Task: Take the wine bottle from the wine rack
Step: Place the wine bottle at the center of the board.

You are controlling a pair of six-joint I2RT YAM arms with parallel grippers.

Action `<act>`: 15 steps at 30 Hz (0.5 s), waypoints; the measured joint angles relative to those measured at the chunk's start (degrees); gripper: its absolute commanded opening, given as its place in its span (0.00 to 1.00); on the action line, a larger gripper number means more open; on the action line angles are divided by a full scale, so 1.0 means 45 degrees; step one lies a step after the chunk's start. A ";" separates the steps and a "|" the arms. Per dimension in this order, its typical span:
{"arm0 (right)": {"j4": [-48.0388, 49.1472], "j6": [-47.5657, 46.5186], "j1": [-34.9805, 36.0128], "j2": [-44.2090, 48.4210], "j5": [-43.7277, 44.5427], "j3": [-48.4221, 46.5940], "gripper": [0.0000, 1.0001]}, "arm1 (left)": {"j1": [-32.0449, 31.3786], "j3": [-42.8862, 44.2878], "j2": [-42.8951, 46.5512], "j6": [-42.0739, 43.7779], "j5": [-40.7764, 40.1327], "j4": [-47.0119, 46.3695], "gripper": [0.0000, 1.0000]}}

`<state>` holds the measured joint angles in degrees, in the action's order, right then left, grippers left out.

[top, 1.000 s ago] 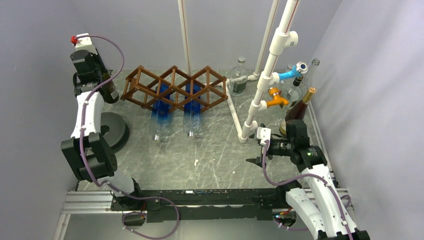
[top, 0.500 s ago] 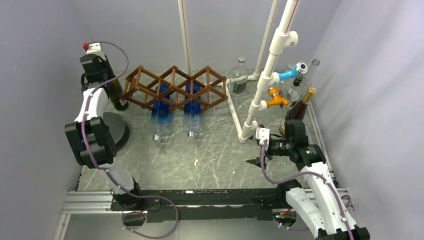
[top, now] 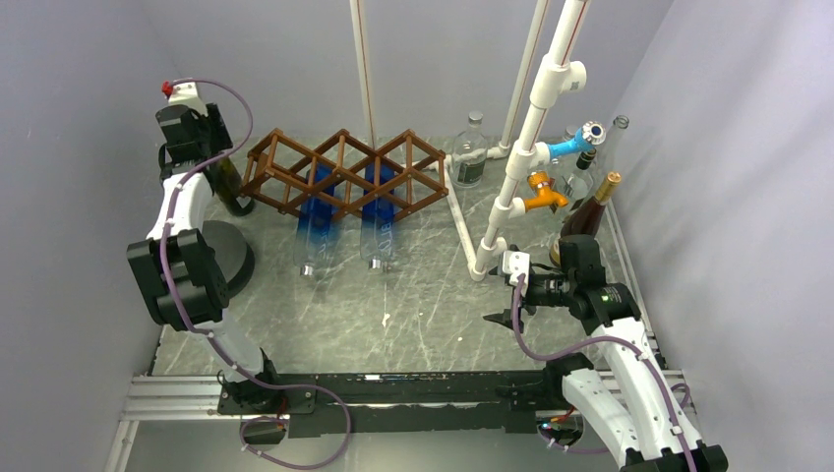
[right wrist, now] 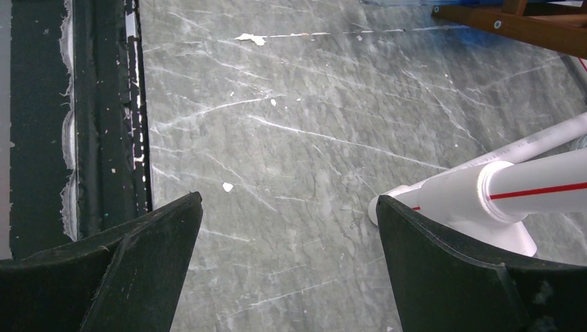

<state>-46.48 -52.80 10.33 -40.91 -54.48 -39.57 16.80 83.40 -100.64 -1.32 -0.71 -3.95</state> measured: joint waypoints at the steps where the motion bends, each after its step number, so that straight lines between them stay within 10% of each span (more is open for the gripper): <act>1: 0.0000 0.0000 0.0005 0.0000 0.0000 0.0005 1.00 | 0.0000 0.0000 0.0000 -0.0005 0.0000 0.0000 0.73; 15: 0.0053 0.0005 0.0146 0.0058 0.0165 0.0199 1.00 | 0.0000 0.0763 0.1180 -0.1758 -0.0495 0.1685 1.00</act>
<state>-46.24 -52.77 10.98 -40.64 -53.74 -38.68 16.80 86.83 -95.33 -9.23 -2.94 3.64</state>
